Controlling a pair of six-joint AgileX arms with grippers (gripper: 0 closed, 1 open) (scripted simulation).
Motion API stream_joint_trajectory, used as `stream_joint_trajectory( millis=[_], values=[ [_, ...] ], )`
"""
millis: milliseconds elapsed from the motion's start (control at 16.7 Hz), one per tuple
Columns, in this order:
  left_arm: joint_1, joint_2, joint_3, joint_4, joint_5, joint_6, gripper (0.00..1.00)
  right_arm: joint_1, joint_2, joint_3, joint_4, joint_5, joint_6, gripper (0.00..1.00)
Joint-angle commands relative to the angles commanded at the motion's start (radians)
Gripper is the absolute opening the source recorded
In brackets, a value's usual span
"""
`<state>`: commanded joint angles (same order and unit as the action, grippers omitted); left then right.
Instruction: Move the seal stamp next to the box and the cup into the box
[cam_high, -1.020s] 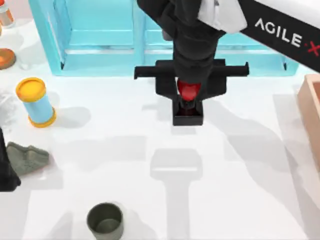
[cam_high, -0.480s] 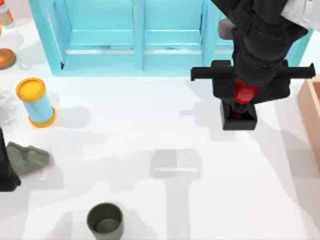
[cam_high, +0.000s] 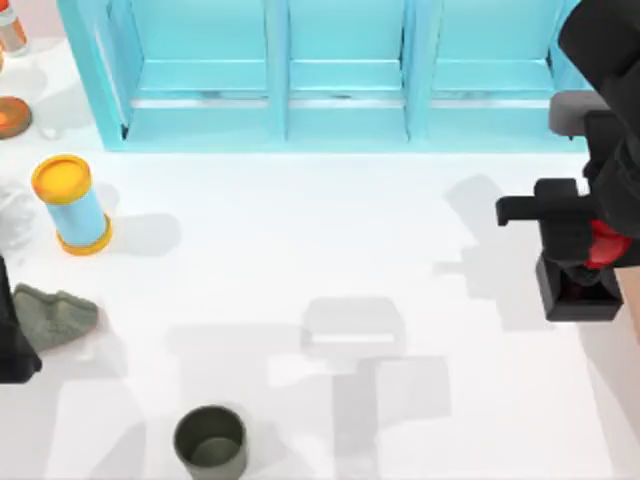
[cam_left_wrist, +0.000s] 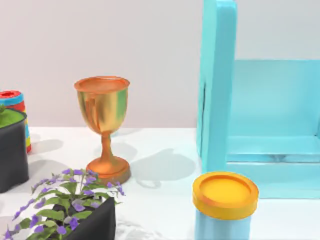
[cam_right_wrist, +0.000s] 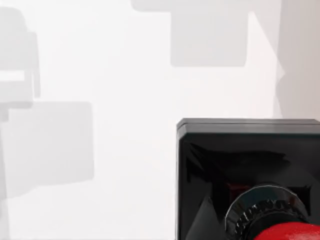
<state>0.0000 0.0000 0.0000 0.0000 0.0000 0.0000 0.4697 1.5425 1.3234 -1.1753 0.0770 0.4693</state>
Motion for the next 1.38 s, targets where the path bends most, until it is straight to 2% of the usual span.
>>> stream_joint_trajectory(
  millis=[180,540,1140,1380],
  values=[
    [0.000,0.000,0.000,0.000,0.000,0.000,1.00,-0.038,-0.067,-0.075,0.021,-0.011,-0.037,0.00],
    [0.000,0.000,0.000,0.000,0.000,0.000,1.00,-0.037,-0.066,-0.080,0.023,-0.010,-0.038,0.00],
    [0.000,0.000,0.000,0.000,0.000,0.000,1.00,-0.048,-0.018,-0.263,0.265,-0.012,-0.046,0.00],
    [0.000,0.000,0.000,0.000,0.000,0.000,1.00,-0.048,-0.009,-0.279,0.285,-0.013,-0.046,0.00]
  ],
)
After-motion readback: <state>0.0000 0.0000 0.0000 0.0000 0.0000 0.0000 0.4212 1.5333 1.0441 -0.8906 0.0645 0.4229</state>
